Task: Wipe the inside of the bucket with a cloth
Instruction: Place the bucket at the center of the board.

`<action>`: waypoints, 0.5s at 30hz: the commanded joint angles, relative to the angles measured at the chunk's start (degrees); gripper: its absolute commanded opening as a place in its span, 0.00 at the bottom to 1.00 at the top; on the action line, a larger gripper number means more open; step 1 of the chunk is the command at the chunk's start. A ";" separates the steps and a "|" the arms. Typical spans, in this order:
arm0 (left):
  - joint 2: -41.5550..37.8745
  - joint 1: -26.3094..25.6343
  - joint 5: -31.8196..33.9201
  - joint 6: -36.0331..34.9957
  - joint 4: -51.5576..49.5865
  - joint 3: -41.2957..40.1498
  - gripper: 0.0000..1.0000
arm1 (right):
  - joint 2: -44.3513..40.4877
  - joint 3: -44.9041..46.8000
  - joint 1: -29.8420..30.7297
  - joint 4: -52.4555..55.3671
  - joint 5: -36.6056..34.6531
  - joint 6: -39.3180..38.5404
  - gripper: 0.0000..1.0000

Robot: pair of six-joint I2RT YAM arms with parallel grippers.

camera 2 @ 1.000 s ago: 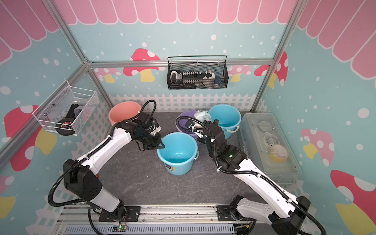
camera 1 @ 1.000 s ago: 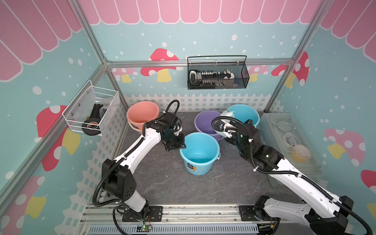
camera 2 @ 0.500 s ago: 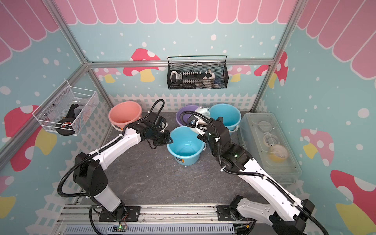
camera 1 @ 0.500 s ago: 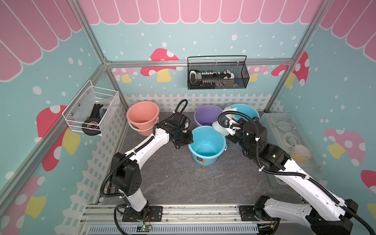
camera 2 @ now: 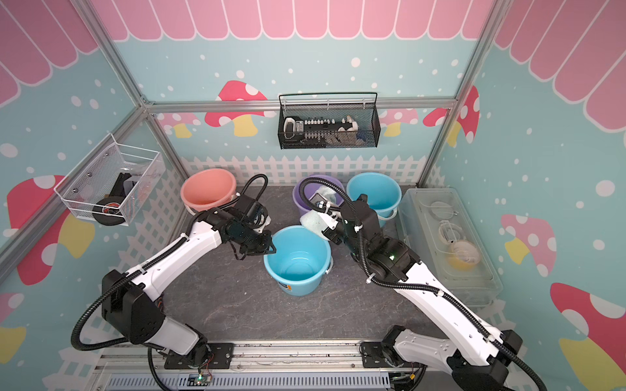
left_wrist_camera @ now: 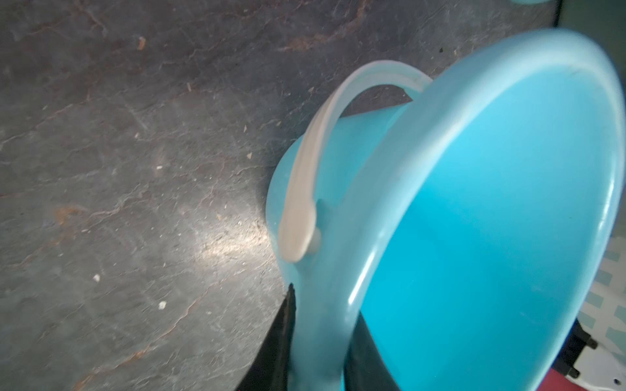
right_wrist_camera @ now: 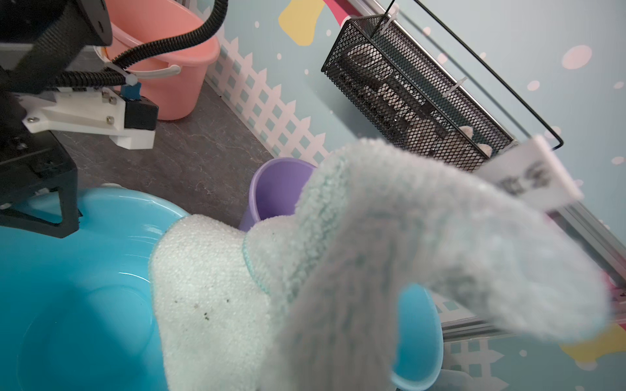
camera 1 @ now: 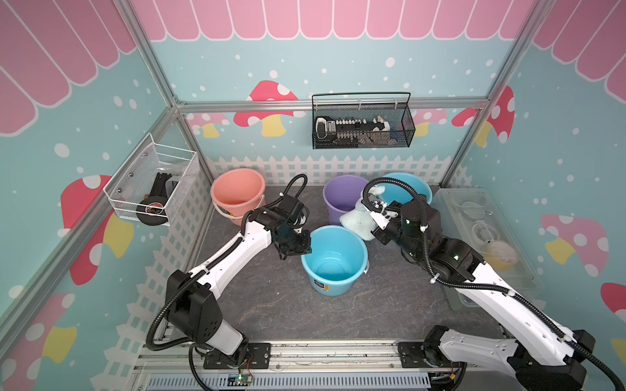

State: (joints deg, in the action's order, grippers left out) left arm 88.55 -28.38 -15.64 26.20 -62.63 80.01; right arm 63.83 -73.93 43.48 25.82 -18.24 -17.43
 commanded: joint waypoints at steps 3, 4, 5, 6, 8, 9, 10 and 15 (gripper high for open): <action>0.79 -0.18 5.18 -4.85 -9.99 5.60 0.33 | 0.85 -2.07 -0.33 0.77 1.88 2.58 0.00; 1.55 -0.17 5.50 -5.24 -10.87 6.68 0.34 | 0.85 -2.09 -0.33 0.72 1.69 2.58 0.00; 2.26 -0.24 5.56 -5.76 -11.55 7.55 0.35 | 0.82 -1.96 -0.33 0.72 1.49 2.58 0.00; 3.09 -0.24 5.57 -6.16 -12.15 8.50 0.35 | 0.77 -1.85 -0.33 0.72 1.25 2.66 0.00; 4.34 -0.36 6.02 -6.66 -13.21 9.95 0.35 | 0.59 -1.58 -0.33 0.83 0.93 2.67 0.00; 4.91 -0.44 6.14 -6.96 -13.77 10.78 0.35 | 0.38 -1.35 -0.33 0.73 0.71 2.67 0.00; 5.57 -0.53 6.35 -7.28 -14.45 11.48 0.35 | 0.16 -1.02 -0.33 0.63 0.43 2.67 0.00; 8.07 -2.11 8.11 -7.29 -16.42 13.57 0.34 | -1.04 0.77 -0.33 -0.25 -0.30 3.69 0.00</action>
State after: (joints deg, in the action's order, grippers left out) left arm 95.59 -29.47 -9.56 20.25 -75.66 91.61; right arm 64.29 -73.95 43.48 26.74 -17.78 -15.73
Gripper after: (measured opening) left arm 0.344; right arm 0.053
